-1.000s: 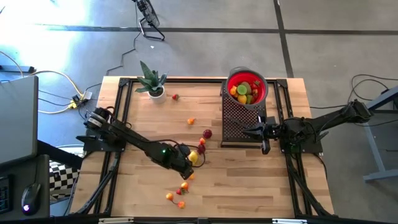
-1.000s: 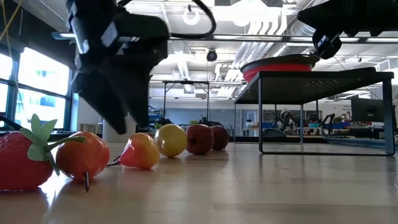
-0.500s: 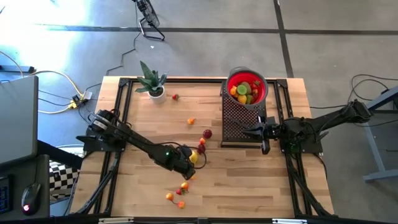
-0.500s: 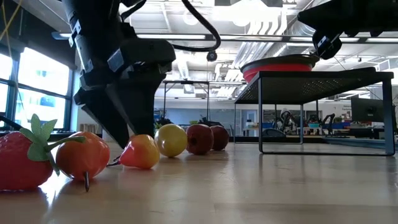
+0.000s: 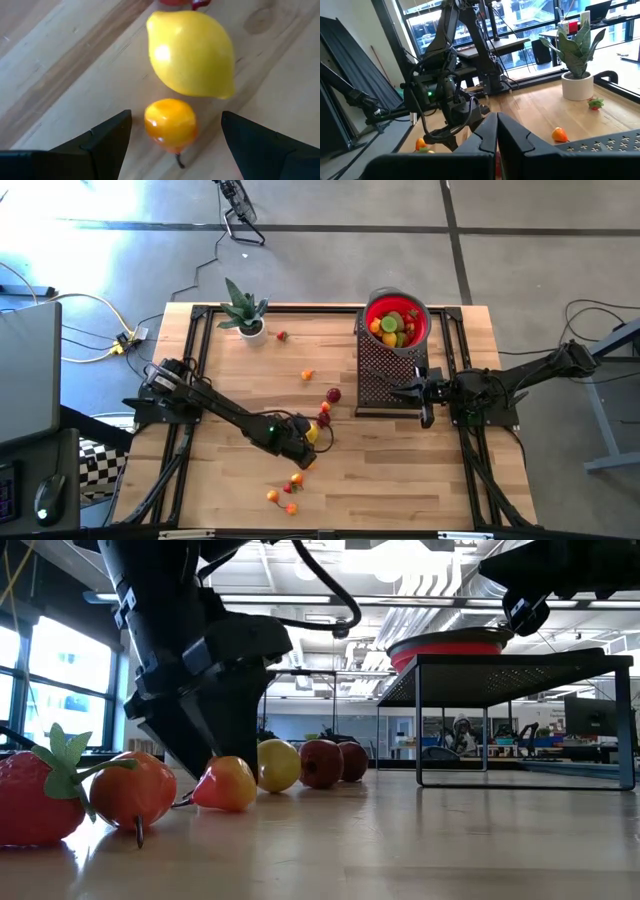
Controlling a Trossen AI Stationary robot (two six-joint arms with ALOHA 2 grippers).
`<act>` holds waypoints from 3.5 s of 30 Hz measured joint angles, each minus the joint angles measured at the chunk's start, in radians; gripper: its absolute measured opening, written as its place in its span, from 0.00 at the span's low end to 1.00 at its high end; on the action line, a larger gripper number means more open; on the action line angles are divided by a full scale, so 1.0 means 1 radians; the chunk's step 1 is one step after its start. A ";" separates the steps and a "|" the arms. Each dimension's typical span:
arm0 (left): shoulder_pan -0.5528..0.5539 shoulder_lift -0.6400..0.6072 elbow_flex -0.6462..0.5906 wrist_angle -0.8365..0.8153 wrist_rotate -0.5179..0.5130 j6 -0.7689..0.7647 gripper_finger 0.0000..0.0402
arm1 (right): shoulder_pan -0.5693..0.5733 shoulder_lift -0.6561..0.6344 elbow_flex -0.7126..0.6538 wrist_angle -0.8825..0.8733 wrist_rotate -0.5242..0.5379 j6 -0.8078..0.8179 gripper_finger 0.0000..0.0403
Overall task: Pick & Place Fruit
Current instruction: Put the pear into the strainer bowl on the shelf
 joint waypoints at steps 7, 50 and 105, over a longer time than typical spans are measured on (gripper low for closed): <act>0.000 0.000 0.000 0.001 0.005 0.005 0.76 | 0.000 0.000 0.000 0.000 0.000 0.000 0.01; 0.000 0.000 0.000 -0.003 0.024 -0.023 0.48 | 0.000 0.000 0.000 -0.001 0.000 -0.001 0.01; 0.000 -0.001 0.000 -0.004 0.084 -0.018 0.30 | 0.000 0.000 0.000 -0.016 -0.003 -0.019 0.01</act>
